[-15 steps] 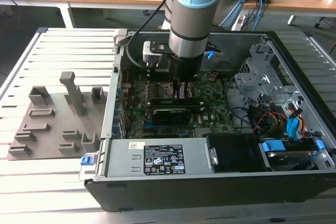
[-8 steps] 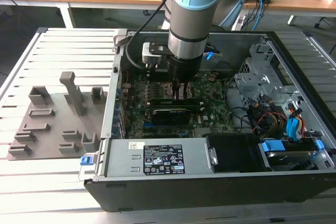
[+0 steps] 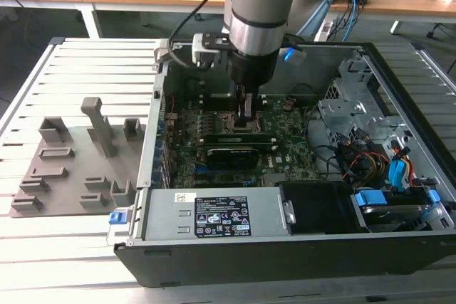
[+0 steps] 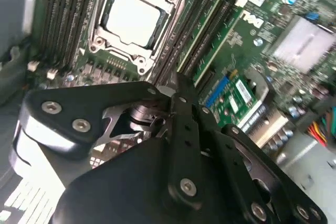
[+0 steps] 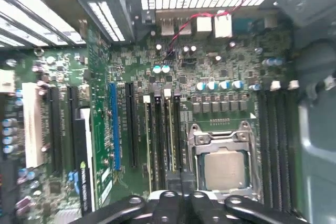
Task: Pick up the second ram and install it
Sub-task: 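Insert the second ram into the second slot, then press down the second ram until it locks into place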
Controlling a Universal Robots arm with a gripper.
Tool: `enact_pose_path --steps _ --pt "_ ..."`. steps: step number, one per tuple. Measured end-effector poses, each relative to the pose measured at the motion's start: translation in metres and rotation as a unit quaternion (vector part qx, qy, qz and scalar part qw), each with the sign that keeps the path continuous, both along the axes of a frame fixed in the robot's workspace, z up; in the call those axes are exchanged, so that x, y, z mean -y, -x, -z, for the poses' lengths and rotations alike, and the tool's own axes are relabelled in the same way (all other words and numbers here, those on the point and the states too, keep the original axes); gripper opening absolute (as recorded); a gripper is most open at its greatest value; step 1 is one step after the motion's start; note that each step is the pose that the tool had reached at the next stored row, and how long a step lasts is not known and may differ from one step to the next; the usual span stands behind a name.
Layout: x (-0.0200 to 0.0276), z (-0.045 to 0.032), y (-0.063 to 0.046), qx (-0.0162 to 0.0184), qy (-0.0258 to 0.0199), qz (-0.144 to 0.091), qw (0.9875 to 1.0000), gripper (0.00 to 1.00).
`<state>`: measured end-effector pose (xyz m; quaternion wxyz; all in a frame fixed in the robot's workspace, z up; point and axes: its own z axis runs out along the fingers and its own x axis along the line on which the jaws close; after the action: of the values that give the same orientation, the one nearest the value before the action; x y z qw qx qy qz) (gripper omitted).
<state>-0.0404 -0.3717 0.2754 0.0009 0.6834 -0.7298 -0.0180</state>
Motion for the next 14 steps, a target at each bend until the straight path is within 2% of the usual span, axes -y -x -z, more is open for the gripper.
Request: enact_pose_path --steps 1,11,12,14 --pt "-0.0009 -0.0085 0.000 0.0000 0.0030 0.000 1.0000 0.11" --pt "-0.0010 -0.0098 0.000 0.0000 0.0035 0.000 1.0000 0.11" --pt "-0.0010 -0.0098 -0.002 0.0000 0.0041 0.000 1.0000 0.11" --pt "-0.0010 -0.0063 -0.021 -0.0048 0.0070 0.000 1.0000 0.11"
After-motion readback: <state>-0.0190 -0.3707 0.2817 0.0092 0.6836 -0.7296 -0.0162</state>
